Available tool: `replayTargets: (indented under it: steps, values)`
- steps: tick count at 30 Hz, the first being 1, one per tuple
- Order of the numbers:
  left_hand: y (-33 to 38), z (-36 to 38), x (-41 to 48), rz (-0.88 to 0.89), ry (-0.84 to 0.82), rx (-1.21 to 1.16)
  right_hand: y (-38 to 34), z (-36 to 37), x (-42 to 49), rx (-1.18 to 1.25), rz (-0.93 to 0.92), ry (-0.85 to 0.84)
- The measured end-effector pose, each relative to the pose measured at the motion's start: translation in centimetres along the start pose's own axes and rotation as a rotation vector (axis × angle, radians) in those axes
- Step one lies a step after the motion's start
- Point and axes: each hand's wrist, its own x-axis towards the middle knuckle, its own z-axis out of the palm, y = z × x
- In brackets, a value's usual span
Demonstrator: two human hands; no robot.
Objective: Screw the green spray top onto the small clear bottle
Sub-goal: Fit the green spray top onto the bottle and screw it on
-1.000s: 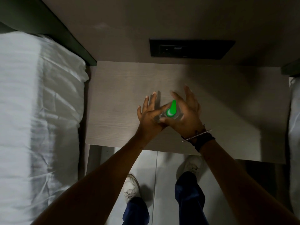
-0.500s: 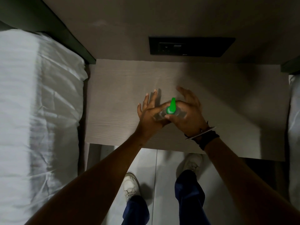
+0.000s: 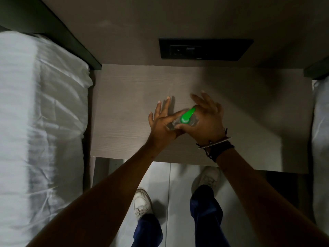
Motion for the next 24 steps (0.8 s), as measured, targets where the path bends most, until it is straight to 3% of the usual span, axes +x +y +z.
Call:
replayTargets:
  steps: [6, 11, 15, 18, 24]
  values:
    - [0.3, -0.3, 0.0, 0.014, 0.01, -0.029, 0.9, 0.5, -0.6, 0.136, 0.028, -0.056]
    - [0.3, -0.3, 0.1, -0.016, -0.021, -0.038, 0.1, 0.5, -0.6, 0.087, 0.081, 0.138]
    - [0.4, -0.7, 0.1, 0.017, -0.015, -0.044, 0.0, 0.8, -0.9, 0.164, 0.112, 0.027]
    - [0.4, -0.8, 0.3, -0.013, -0.037, -0.037, -0.1, 0.6, -1.2, 0.277, 0.093, 0.078]
    - [0.4, -1.1, 0.4, 0.004, -0.049, -0.047, -1.4, 1.8, -1.8, 0.0, 0.144, 0.216]
